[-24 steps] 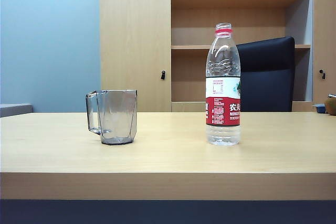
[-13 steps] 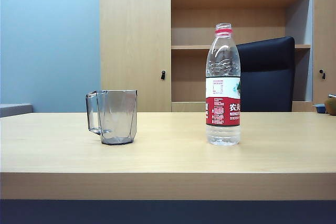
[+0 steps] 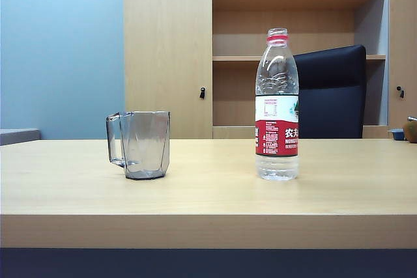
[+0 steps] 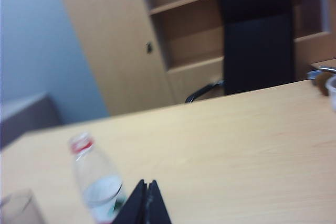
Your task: Pick up the mineral water bottle on the table and pour water into the mug until it's half full.
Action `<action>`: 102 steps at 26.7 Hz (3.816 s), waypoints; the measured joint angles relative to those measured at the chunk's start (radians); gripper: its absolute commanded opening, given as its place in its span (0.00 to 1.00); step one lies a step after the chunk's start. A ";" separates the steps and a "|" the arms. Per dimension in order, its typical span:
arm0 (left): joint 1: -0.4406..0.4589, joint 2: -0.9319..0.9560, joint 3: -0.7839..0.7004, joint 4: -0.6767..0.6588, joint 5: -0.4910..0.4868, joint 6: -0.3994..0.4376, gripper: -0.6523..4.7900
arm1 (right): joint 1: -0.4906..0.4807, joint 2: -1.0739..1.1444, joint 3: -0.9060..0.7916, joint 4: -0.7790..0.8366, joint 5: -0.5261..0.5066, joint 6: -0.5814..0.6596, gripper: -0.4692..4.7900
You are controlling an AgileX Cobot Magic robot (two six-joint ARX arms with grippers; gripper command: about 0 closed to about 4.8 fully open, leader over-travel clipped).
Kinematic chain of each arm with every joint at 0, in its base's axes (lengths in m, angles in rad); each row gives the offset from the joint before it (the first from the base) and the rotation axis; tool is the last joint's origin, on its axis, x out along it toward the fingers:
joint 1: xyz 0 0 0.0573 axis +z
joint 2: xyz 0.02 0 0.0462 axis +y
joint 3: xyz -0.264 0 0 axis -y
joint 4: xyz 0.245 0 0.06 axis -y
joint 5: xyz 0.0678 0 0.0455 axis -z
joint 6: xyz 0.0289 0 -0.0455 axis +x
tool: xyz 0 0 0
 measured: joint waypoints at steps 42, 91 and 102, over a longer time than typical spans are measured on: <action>0.000 0.445 0.216 -0.325 0.320 0.310 0.11 | 0.319 1.466 -0.165 1.373 -0.098 -0.265 1.00; 0.000 0.445 0.216 -0.349 0.320 0.311 0.11 | 0.436 1.808 0.685 0.623 -0.022 -0.636 0.57; 0.000 0.445 0.216 -0.349 0.320 0.311 0.11 | 0.547 1.817 0.935 0.121 0.321 -1.001 0.57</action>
